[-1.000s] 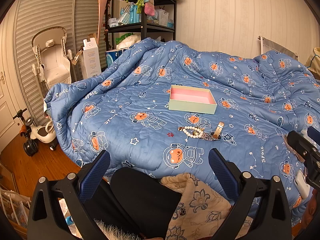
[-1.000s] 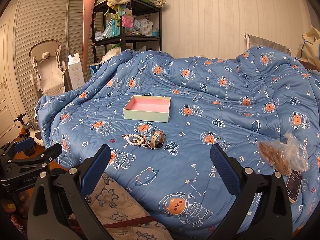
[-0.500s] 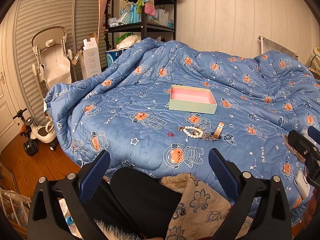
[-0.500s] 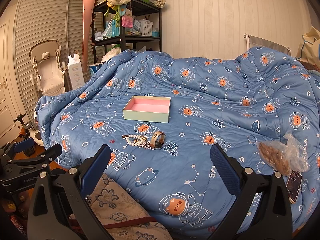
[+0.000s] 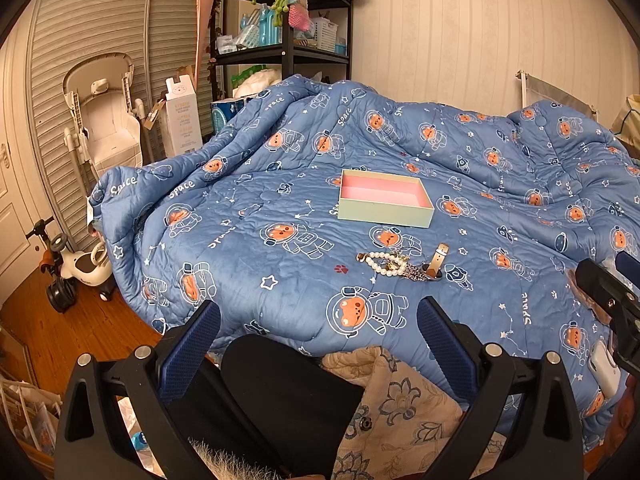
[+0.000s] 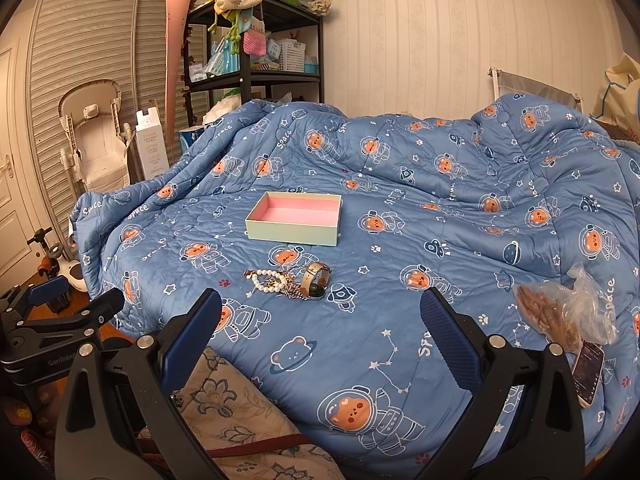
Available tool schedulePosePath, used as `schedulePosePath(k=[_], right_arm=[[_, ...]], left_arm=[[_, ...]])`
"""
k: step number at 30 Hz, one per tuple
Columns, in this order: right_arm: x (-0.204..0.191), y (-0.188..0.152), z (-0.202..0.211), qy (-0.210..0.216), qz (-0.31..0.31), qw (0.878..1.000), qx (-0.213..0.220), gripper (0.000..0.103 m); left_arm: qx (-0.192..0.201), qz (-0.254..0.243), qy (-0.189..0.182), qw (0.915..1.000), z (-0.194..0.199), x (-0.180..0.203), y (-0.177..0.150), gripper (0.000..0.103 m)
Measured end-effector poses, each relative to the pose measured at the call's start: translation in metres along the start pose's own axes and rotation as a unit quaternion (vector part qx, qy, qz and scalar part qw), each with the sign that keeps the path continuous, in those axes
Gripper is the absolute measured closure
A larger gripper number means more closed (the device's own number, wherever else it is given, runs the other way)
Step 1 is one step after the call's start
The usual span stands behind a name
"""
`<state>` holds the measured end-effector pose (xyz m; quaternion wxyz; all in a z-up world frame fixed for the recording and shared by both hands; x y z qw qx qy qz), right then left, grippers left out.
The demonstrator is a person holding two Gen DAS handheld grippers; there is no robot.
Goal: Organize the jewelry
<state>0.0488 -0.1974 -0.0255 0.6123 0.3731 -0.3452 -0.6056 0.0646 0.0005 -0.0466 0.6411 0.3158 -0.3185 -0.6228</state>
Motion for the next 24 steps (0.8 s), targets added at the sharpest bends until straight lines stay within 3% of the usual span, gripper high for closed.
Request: schedulePosePath(k=[16,24], right_arm=[[-0.001,0.0,0.0,0.001,0.0,1.0,0.0,0.005],[-0.003,-0.005,-0.005,0.011,-0.002,1.0,-0.013,0.005]], left_arm=[[0.0,0.0,-0.005,1.0,0.0,0.0,0.003,0.006],[-0.002,-0.006,-0.037,0.9993,0.0,0.009,-0.003,0.006]])
Point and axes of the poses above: each gripper's, at about its wrist camera, not at the fingertips, and z roughly against the way its jaws point, x to its right, y to its top, the point moved 8 cm from there along -z, roughly the way its jaws point, and after that the axes turned 1 degree about -x, right-handed, at the moved point
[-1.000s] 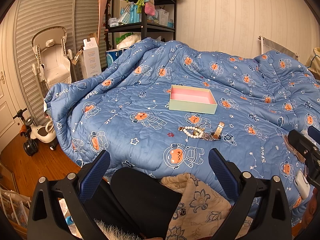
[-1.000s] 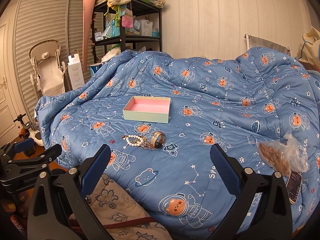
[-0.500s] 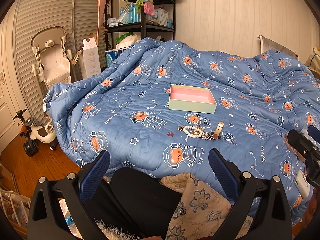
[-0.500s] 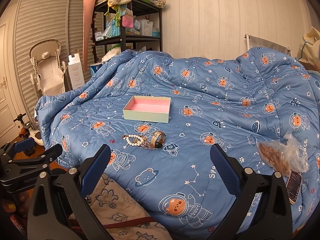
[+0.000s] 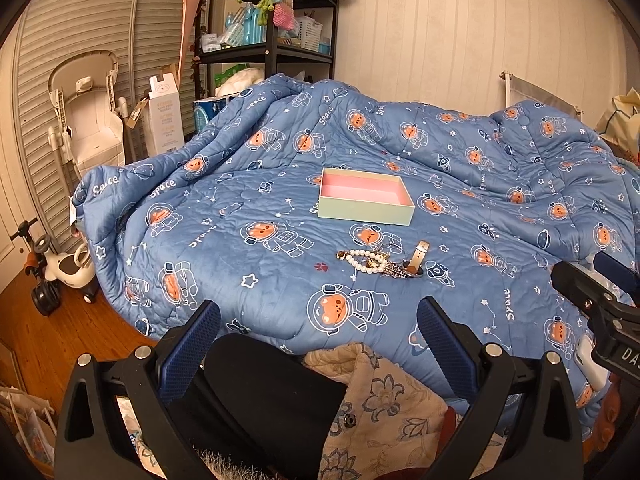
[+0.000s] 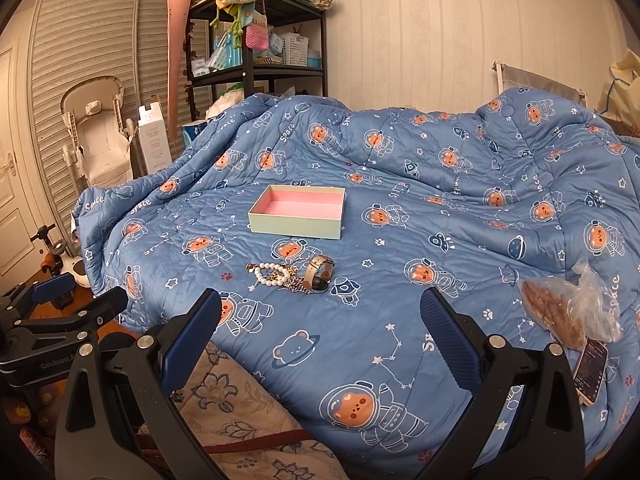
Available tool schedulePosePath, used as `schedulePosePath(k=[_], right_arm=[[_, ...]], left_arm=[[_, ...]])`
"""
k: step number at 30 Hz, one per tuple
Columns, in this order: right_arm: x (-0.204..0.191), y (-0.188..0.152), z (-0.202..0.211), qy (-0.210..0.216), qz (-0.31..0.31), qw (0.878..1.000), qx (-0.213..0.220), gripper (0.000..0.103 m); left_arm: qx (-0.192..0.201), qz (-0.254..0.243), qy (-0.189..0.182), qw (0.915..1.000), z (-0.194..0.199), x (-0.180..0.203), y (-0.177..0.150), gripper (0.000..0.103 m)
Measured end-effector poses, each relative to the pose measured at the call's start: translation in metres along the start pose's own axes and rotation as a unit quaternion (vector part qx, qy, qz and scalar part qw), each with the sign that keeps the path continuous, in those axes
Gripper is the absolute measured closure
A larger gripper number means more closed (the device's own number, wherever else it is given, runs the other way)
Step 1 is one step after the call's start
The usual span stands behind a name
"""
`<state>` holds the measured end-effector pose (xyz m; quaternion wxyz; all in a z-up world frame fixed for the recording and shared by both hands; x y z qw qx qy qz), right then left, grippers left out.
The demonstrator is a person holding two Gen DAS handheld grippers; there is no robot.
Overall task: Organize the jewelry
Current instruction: 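Reach the right gripper to the white-strap watch and grasp it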
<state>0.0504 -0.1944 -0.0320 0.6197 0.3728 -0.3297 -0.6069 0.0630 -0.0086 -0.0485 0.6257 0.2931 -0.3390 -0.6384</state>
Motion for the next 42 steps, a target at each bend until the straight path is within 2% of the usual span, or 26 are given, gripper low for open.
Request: schedulePosePath(k=[5,10,16,22,25,30,32,33,35,37,40,42], right_arm=[[0.008,-0.001,-0.021,0.032,-0.027,0.999,-0.021,0.005],[0.007,-0.006,-0.059,0.069,-0.037,0.995,-0.067,0.005],[0.005,-0.012,-0.11,0.072,-0.016,0.992,-0.098,0.005],[0.008,-0.025,-0.167,0.082,-0.012,0.987,-0.136,0.007],[0.009,-0.031,-0.193,0.093,-0.02,0.983,-0.157,0.016],[0.01,-0.028,-0.225,0.103,-0.032,0.979,-0.173,0.024],[0.008,-0.024,-0.234,0.103,-0.022,0.979,-0.175,0.027],[0.007,-0.023,-0.238,0.105,-0.02,0.978,-0.176,0.032],[0.004,-0.021,-0.245,0.112,-0.021,0.977,-0.181,0.034],[0.001,-0.02,-0.25,0.117,-0.023,0.976,-0.181,0.039],[-0.002,-0.019,-0.261,0.122,-0.022,0.974,-0.188,0.047],[-0.004,-0.02,-0.266,0.122,-0.023,0.973,-0.194,0.052]], left_arm=[[-0.017,-0.01,-0.001,0.9998,-0.007,0.003,-0.004,0.006],[-0.034,-0.023,-0.018,0.999,-0.029,0.002,-0.001,0.006],[-0.068,-0.06,-0.044,0.9949,-0.083,0.006,-0.003,0.006],[-0.102,-0.085,-0.046,0.9901,-0.144,0.007,-0.007,0.007],[-0.11,-0.087,-0.051,0.9888,-0.172,0.004,0.001,0.019],[-0.116,-0.093,-0.068,0.9866,-0.211,0.009,0.02,0.028],[-0.128,-0.094,-0.081,0.984,-0.223,0.013,0.022,0.037],[-0.134,-0.093,-0.083,0.983,-0.228,0.016,0.023,0.039],[-0.144,-0.085,-0.098,0.9811,-0.233,0.02,0.021,0.041],[-0.146,-0.089,-0.094,0.9808,-0.24,0.022,0.019,0.043],[-0.152,-0.1,-0.09,0.9792,-0.252,0.021,0.017,0.058],[-0.158,-0.103,-0.088,0.9781,-0.26,0.018,0.017,0.062]])
Point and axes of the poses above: each gripper's, at about its wrist camera, not at the fingertips, and z roughly against the way its jaws point, x to its right, y to its top, the point moved 8 cm from there along -z, roughly the way its jaws point, and after that the axes turned 1 degree about -x, right-handed, at the moved point
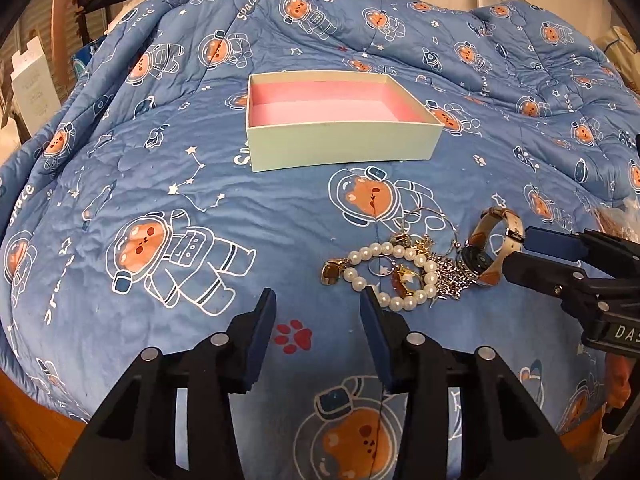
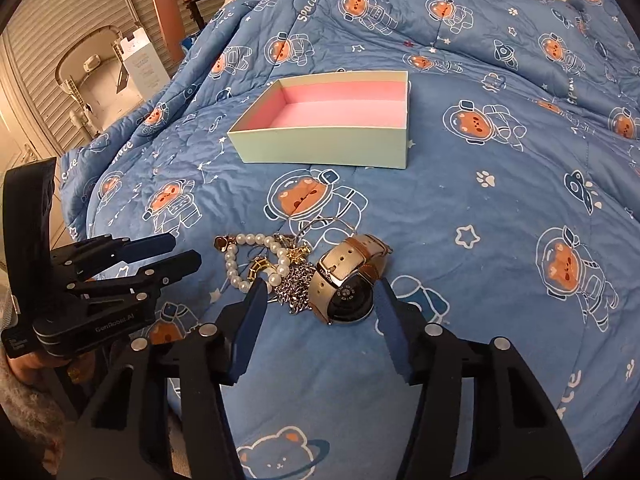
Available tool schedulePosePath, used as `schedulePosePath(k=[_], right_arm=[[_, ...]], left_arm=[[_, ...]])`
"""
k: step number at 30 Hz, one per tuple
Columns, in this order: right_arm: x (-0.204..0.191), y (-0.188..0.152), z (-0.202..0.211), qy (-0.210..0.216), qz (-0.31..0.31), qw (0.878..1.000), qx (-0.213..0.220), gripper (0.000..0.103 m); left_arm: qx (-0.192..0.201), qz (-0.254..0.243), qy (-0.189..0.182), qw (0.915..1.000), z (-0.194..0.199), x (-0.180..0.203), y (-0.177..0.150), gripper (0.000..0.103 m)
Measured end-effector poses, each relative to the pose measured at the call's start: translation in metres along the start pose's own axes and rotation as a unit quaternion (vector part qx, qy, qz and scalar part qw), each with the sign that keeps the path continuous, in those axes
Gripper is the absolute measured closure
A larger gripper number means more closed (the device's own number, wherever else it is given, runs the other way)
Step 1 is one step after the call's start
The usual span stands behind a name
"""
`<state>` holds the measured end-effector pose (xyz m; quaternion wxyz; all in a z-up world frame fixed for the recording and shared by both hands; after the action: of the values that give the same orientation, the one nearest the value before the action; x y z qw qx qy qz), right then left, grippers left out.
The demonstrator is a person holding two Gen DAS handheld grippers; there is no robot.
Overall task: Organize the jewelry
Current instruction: 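Reach the right gripper to the white-strap watch and grasp it, then carry the watch into the pink-lined box and open the right gripper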
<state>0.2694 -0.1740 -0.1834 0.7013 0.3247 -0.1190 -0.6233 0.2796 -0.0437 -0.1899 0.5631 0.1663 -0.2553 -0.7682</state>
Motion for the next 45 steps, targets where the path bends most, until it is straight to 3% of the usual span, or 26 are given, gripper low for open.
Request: schedulePosePath(k=[4,7,10,14,16,18,25,33,45], right_arm=[[-0.003,0.002,-0.007,0.001,0.008,1.0,-0.001,0.056],[-0.005,0.002,-0.013,-0.001,0.013,1.0,-0.005,0.067],[-0.006,0.002,-0.017,0.001,0.01,1.0,-0.01,0.069],[-0.005,0.004,-0.02,-0.003,0.007,1.0,-0.009,0.07],[-0.004,0.005,-0.022,-0.004,0.004,1.0,-0.01,0.081],[-0.003,0.006,-0.023,-0.005,0.003,1.0,-0.009,0.084],[-0.003,0.006,-0.022,-0.004,0.002,1.0,-0.008,0.088],[-0.005,0.007,-0.02,0.005,0.009,1.0,-0.005,0.091],[-0.011,0.016,-0.003,0.055,0.031,0.998,0.008,0.099]], left_arm=[[-0.005,-0.011,-0.006,0.9999,-0.008,-0.001,0.003,0.063],[-0.007,-0.027,0.004,0.9996,-0.016,0.002,0.004,0.065],[-0.016,-0.03,0.003,0.9994,-0.025,0.001,0.004,0.076],[-0.019,-0.031,-0.001,0.9993,-0.032,0.002,0.005,0.076],[-0.016,-0.036,-0.002,0.9992,-0.032,0.006,0.006,0.076],[-0.014,-0.035,0.002,0.9993,-0.034,0.006,0.007,0.077],[-0.009,-0.022,-0.016,0.9996,-0.035,0.007,0.008,0.095],[-0.002,-0.003,-0.029,0.9996,-0.033,0.005,0.007,0.095],[0.012,0.009,-0.048,0.9987,-0.019,0.003,0.012,0.095]])
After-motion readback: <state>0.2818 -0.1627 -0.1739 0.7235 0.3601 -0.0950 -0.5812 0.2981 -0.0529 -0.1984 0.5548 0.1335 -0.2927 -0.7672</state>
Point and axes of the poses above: each gripper's, at about its wrist camera, not at the fingertips, and z roughly against the way its jaws point, x to its right, y to its top, the point moved 8 cm from there along -z, roughly the way its jaws point, and after that the axes turned 1 degree about -x, right-handed, at the moved point
